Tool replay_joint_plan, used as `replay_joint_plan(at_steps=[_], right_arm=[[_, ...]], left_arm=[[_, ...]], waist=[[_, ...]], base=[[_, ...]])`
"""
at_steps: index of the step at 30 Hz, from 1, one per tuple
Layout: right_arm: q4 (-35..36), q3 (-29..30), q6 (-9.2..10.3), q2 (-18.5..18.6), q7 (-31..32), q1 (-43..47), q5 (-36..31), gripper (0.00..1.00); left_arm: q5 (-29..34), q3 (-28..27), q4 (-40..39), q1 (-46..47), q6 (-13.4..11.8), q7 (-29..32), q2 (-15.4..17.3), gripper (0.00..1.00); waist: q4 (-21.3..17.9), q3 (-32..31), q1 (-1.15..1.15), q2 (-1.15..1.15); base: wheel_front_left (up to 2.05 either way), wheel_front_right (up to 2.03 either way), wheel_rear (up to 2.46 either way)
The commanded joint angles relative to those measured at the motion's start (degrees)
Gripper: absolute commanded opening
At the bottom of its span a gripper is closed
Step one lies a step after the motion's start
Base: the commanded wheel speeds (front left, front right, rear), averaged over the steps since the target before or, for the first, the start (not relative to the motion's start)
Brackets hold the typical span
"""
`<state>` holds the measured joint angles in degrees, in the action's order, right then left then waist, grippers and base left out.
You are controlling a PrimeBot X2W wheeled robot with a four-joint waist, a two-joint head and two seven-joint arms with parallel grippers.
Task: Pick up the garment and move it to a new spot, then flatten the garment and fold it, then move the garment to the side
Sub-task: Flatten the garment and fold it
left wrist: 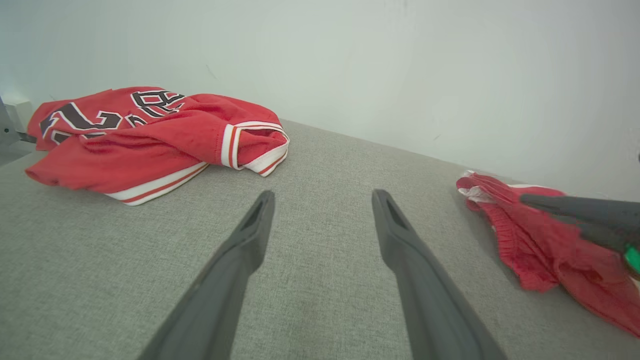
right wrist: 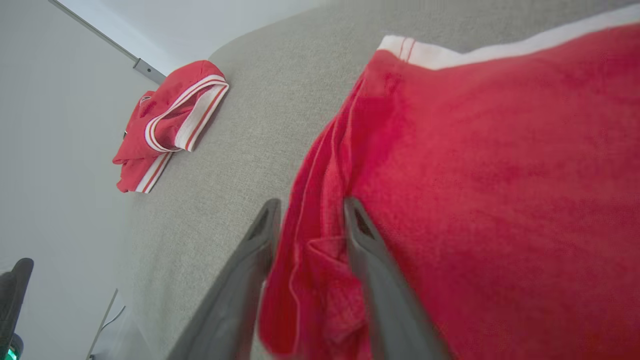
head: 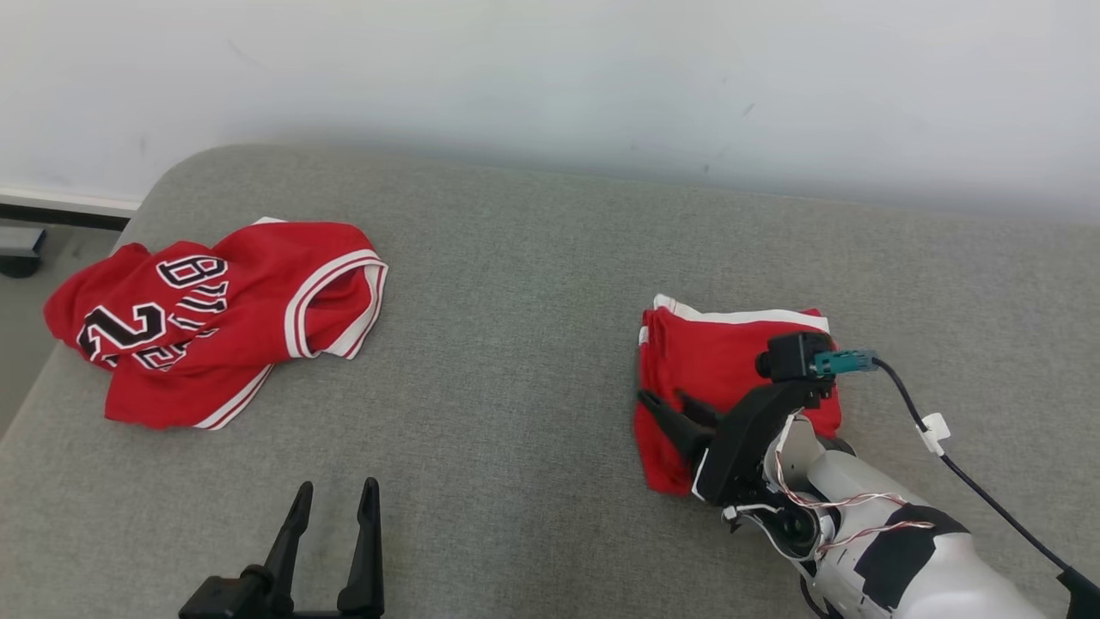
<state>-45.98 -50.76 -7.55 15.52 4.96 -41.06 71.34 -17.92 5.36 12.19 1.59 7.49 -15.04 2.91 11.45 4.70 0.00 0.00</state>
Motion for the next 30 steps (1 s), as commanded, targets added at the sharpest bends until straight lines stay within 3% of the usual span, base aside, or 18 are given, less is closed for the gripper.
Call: replay_joint_plan(at_steps=[1, 6, 11, 15, 21, 26, 27, 29, 30], right_arm=[[0.79, 0.19, 0.09, 0.43, -1.00, 0.49, 0.43, 1.00], [4.67, 1.92, 0.09, 3.88, -7.79, 1.35, 0.49, 1.00], [6.84, 3.34, 0.09, 8.75, -16.47, 3.51, -1.96, 1.00], [6.91, 5.04, 0.09, 11.92, -19.77, 6.09, -5.93, 1.00], [8.81, 16.77, 0.09, 11.74, -20.14, 12.40, -11.89, 1.00], [12.79, 25.04, 0.09, 9.06, -20.16, 18.44, -23.61, 0.97], [13.40, 26.26, 0.09, 8.05, -20.17, 19.50, -25.47, 0.72], [14.24, 27.71, 0.09, 6.47, -20.18, 21.00, -28.83, 0.00], [14.37, 28.08, 0.09, 5.90, -20.18, 21.36, -30.56, 0.00]], left_arm=[[0.18, -0.16, 0.12, 0.18, -0.21, -0.08, -0.05, 1.00], [0.71, -0.65, 0.07, -0.62, -0.18, -0.08, -0.05, 1.00], [0.98, -1.23, -0.09, -1.70, -0.16, -0.08, -0.04, 1.00], [1.37, -1.73, -0.32, -2.56, -0.14, -0.08, -0.05, 1.00], [1.68, -2.42, -0.58, -3.24, -0.11, -0.08, -0.04, 1.00], [2.26, -2.59, -0.69, -3.67, -0.10, -0.08, -0.05, 1.00], [2.63, -2.53, -0.74, -3.63, -0.09, -0.08, -0.03, 1.00], [3.00, -2.27, -0.69, -3.49, -0.10, -0.08, -0.03, 1.00], [3.13, -2.11, -0.59, -3.32, -0.09, -0.08, -0.05, 1.00]], waist=[[-0.56, -0.32, 0.00, 0.00], [-1.56, -0.93, 0.00, 0.00], [-2.29, -1.71, 0.00, 0.00], [-2.96, -2.23, 0.00, 0.00], [-3.85, -2.45, 0.00, 0.00], [-4.28, -2.42, 0.00, 0.00], [-4.26, -2.39, 0.00, 0.00], [-4.08, -2.27, 0.00, 0.00], [-3.90, -2.18, 0.00, 0.00]], base=[[0.00, 0.00, 0.00], [0.00, 0.00, 0.00], [0.00, 0.00, 0.00], [0.00, 0.00, 0.00], [0.00, 0.00, 0.00], [0.00, 0.00, 0.00], [0.00, 0.00, 0.00], [0.00, 0.00, 0.00], [0.00, 0.00, 0.00]])
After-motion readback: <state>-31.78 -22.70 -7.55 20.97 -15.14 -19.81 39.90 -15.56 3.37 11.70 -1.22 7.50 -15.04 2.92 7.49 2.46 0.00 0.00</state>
